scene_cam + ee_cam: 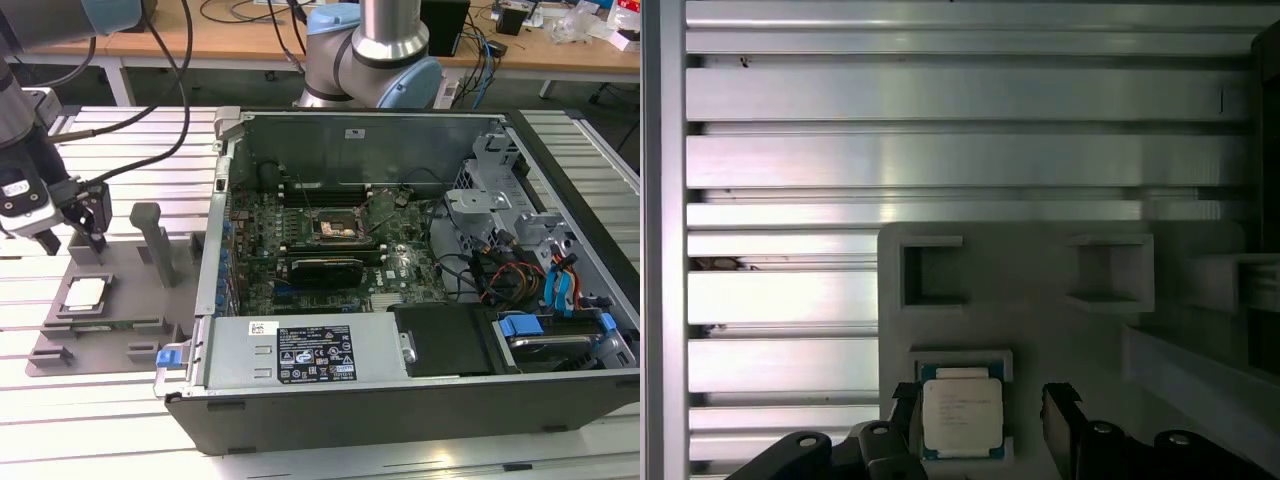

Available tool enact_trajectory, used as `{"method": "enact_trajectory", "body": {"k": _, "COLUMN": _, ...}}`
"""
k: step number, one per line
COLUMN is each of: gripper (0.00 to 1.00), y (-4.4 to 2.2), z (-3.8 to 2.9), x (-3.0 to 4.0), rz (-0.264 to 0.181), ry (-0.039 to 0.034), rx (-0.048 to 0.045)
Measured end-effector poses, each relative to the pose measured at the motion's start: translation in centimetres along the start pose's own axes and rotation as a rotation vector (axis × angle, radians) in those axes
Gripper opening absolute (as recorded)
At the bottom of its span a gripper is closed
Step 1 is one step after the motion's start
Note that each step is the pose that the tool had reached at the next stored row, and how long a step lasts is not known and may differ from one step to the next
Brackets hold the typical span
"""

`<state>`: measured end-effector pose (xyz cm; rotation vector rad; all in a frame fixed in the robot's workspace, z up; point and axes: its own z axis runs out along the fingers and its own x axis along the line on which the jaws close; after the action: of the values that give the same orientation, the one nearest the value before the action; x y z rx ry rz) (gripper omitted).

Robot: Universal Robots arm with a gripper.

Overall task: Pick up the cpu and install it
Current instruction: 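Pick up the cpu and move it towards the insertion slot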

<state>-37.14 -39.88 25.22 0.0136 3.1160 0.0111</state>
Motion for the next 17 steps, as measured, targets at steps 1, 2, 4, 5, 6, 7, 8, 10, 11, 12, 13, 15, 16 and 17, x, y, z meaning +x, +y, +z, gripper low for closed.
{"method": "enact_trajectory", "body": {"k": 1, "gripper": 0.6, "y": 0.0, "z": 0.13, "x": 0.0, "rz": 0.0, "ry": 0.0001, "rx": 0.0}}
{"method": "enact_trajectory", "body": {"k": 2, "gripper": 0.6, "y": 0.0, "z": 0.23, "x": 0.01, "rz": 0.0, "ry": 0.0, "rx": 0.0}}
{"method": "enact_trajectory", "body": {"k": 4, "gripper": 0.6, "y": 0.0, "z": 0.45, "x": 0.01, "rz": 0.0, "ry": 0.0, "rx": 0.0}}
{"method": "enact_trajectory", "body": {"k": 5, "gripper": 0.6, "y": 0.0, "z": 0.56, "x": 0.01, "rz": 0.0, "ry": 0.0, "rx": 0.0}}
{"method": "enact_trajectory", "body": {"k": 6, "gripper": 0.6, "y": -0.01, "z": 0.69, "x": 0.01, "rz": 0.0, "ry": 0.0001, "rx": 0.0}}
{"method": "enact_trajectory", "body": {"k": 7, "gripper": 0.6, "y": -0.01, "z": 0.83, "x": 0.02, "rz": 0.0, "ry": 0.0, "rx": 0.0}}
{"method": "enact_trajectory", "body": {"k": 8, "gripper": 0.6, "y": -0.01, "z": 0.88, "x": 0.02, "rz": 0.0, "ry": 0.0, "rx": 0.0}}
{"method": "enact_trajectory", "body": {"k": 10, "gripper": 0.6, "y": -0.01, "z": 1.01, "x": 0.03, "rz": 0.0, "ry": 0.0001, "rx": 0.0}}
{"method": "enact_trajectory", "body": {"k": 11, "gripper": 0.6, "y": -0.01, "z": 1.11, "x": 0.03, "rz": 0.0, "ry": 0.0, "rx": 0.0}}
{"method": "enact_trajectory", "body": {"k": 12, "gripper": 0.6, "y": -0.01, "z": 1.2, "x": 0.03, "rz": 0.0, "ry": 0.0, "rx": 0.0}}
{"method": "enact_trajectory", "body": {"k": 13, "gripper": 0.6, "y": -0.01, "z": 1.3, "x": 0.03, "rz": 0.0, "ry": -0.0001, "rx": 0.0}}
{"method": "enact_trajectory", "body": {"k": 15, "gripper": 0.6, "y": -0.01, "z": 1.47, "x": 0.04, "rz": 0.0, "ry": 0.0, "rx": 0.0}}
{"method": "enact_trajectory", "body": {"k": 16, "gripper": 0.6, "y": -0.01, "z": 1.6, "x": 0.04, "rz": 0.0, "ry": 0.0, "rx": 0.0}}
{"method": "enact_trajectory", "body": {"k": 17, "gripper": 0.6, "y": -0.01, "z": 1.68, "x": 0.04, "rz": 0.0, "ry": 0.0, "rx": 0.0}}
